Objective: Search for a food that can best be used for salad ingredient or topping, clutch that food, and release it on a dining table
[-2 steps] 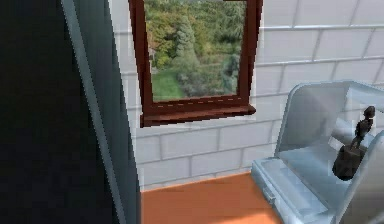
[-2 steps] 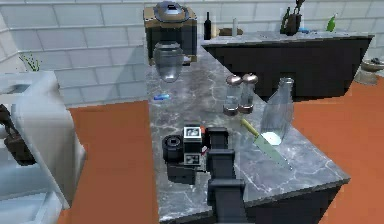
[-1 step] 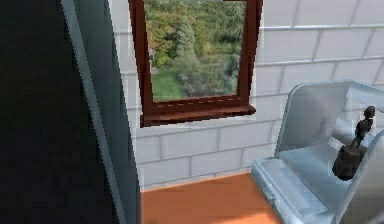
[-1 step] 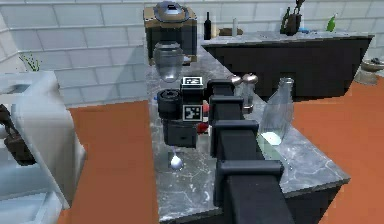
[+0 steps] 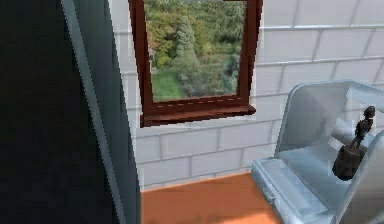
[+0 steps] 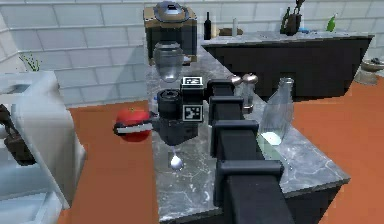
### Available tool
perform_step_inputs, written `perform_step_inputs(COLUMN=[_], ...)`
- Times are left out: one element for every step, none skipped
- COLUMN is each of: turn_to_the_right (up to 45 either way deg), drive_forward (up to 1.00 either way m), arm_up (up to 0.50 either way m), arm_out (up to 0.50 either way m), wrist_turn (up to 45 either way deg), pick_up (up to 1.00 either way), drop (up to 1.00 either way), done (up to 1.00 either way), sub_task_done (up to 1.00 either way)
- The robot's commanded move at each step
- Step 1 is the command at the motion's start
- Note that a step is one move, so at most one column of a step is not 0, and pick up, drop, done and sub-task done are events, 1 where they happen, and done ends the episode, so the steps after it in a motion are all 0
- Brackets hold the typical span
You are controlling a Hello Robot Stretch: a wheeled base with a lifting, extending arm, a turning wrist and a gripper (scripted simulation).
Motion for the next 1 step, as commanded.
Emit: perform_step_inputs(turn_to_the_right=[0.0], drive_forward=[0.00], arm_up=[0.00], arm_out=[0.00], wrist_turn=[-45.0], pick_up=[0.00], drop=[0.00], done=[0.00], sub_task_done=[0.00])
